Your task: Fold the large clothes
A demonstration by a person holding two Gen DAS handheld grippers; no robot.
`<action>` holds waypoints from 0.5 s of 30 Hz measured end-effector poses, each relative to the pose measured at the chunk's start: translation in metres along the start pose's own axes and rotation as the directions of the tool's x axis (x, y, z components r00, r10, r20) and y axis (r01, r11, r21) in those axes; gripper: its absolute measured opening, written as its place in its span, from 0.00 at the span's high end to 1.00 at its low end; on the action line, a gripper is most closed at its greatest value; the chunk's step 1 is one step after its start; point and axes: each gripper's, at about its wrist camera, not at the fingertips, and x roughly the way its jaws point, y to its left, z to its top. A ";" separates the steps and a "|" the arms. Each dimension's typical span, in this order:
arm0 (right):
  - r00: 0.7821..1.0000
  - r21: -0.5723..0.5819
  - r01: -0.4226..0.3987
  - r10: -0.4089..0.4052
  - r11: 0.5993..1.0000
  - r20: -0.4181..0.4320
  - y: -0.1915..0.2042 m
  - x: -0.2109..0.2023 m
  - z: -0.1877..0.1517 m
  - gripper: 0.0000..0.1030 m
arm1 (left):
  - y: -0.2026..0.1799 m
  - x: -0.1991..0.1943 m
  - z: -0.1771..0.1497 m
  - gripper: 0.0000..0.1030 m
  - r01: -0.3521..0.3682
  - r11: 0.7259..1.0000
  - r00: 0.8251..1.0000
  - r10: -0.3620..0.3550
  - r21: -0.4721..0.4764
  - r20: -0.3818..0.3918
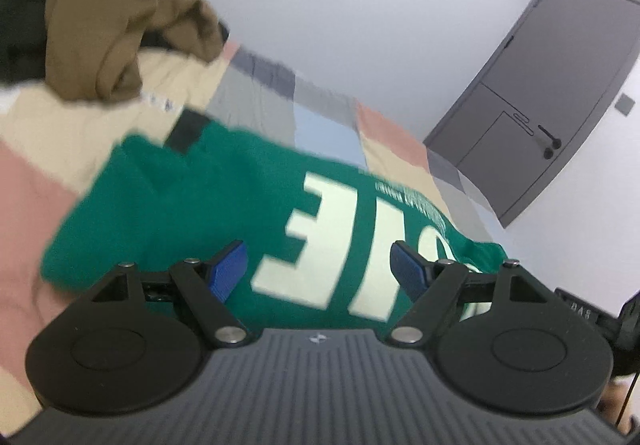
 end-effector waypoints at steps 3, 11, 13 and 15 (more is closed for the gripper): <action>0.999 0.085 -0.038 0.041 0.996 -0.030 -0.002 -0.008 -0.014 0.36 | 0.007 0.005 -0.009 0.20 0.008 0.997 0.998 -0.012 -0.077 -0.055; 0.979 0.332 -0.066 0.125 0.941 -0.159 -0.021 0.003 -0.044 0.18 | 0.034 0.018 -0.026 0.20 -0.024 0.962 0.983 -0.026 -0.271 -0.179; 0.974 0.392 -0.069 0.148 0.917 -0.174 -0.029 0.010 -0.046 0.18 | 0.043 0.023 -0.026 0.20 -0.023 0.947 0.983 -0.038 -0.321 -0.182; 0.969 0.462 -0.068 0.169 0.884 -0.181 -0.041 0.017 -0.048 0.18 | 0.055 0.026 -0.027 0.21 -0.016 0.924 0.986 -0.049 -0.383 -0.160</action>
